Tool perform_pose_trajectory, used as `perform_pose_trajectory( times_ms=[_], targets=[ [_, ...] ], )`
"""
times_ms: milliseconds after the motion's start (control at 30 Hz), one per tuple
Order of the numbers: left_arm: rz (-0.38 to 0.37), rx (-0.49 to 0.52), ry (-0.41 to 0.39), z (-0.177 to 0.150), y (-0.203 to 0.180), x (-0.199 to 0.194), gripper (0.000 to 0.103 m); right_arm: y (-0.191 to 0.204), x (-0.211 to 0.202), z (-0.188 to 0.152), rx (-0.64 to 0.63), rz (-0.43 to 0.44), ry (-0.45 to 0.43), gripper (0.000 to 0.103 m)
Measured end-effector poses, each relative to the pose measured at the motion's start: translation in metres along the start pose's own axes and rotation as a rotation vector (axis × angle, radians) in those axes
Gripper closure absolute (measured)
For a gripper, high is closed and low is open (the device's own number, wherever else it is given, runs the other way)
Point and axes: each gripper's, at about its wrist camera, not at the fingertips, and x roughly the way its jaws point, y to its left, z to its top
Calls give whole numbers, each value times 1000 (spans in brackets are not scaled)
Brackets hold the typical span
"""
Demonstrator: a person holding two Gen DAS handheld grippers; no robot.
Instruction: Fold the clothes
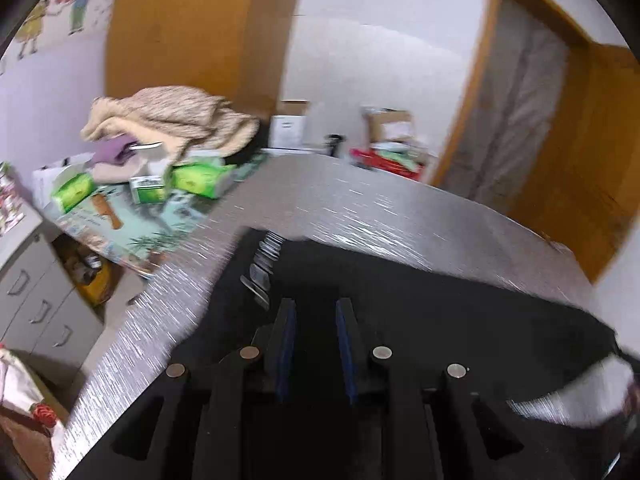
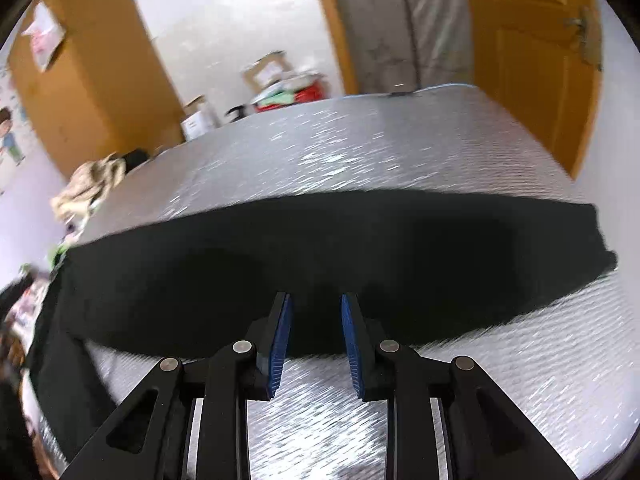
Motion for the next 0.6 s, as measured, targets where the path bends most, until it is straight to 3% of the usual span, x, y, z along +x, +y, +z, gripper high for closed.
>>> perform_pose_trajectory(
  times_ms=[167, 333, 467, 600],
  targets=[
    [-117, 61, 45, -49, -51, -19, 82, -56, 14, 12, 135, -92, 42, 79],
    [-184, 89, 78, -79, -83, -21, 82, -86, -22, 16, 218, -138, -53, 78],
    [-200, 96, 119, -89, -98, -7, 82, -90, -37, 19, 205, -151, -77, 78],
    [-172, 99, 161, -102, -104, 8, 82, -92, -23, 31, 177, -129, -71, 78]
  ],
)
